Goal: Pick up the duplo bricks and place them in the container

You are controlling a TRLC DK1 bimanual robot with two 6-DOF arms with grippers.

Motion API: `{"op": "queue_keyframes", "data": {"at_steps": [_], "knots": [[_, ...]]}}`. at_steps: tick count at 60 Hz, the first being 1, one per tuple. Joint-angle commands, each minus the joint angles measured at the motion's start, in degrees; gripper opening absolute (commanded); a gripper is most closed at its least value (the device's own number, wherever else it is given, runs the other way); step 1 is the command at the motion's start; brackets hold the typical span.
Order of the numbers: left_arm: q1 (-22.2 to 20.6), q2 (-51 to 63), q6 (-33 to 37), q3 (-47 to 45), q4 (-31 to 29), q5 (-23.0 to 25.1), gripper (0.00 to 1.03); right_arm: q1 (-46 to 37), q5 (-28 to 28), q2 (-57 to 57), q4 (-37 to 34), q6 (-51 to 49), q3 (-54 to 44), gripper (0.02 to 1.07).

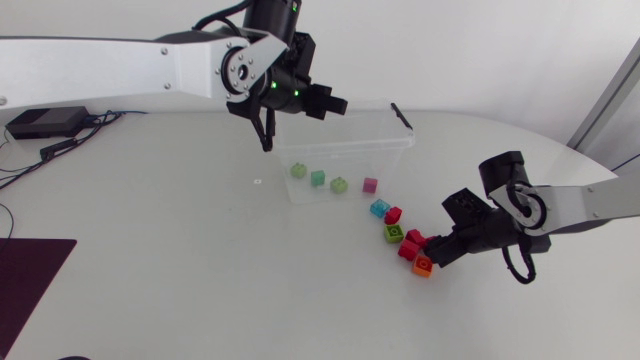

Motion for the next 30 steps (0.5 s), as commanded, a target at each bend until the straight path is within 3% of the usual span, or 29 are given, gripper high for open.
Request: {"op": "queue_keyframes", "data": {"at_steps": [1,4,10,15,19,23,30], "knots": [[0.57,2.92,1.21,0.09,1.44,0.68,0.31,0.44,0.48,1.72,0.69,0.73,1.12,0.59],[0.66,3.97,1.39,0.44,1.96,0.77,0.32,0.53,0.57,2.25,0.69,0.46,1.39,0.51],[0.66,5.64,1.39,1.58,2.05,2.09,0.44,0.71,0.92,3.30,0.52,0.29,1.74,0.36],[0.74,6.87,1.56,2.63,2.05,2.62,0.78,0.71,1.36,1.72,0.34,0.11,1.21,0.36],[0.57,6.69,2.09,2.46,2.05,2.62,0.89,0.71,1.98,-1.09,0.08,-0.06,0.60,0.36],[0.66,5.64,2.27,2.02,2.05,2.62,0.96,0.62,2.33,-3.91,-0.89,-0.24,0.42,0.35],[0.74,0.98,2.71,-0.88,2.84,2.62,0.98,0.09,2.59,-10.32,-4.76,-0.24,2.53,0.35]]}}
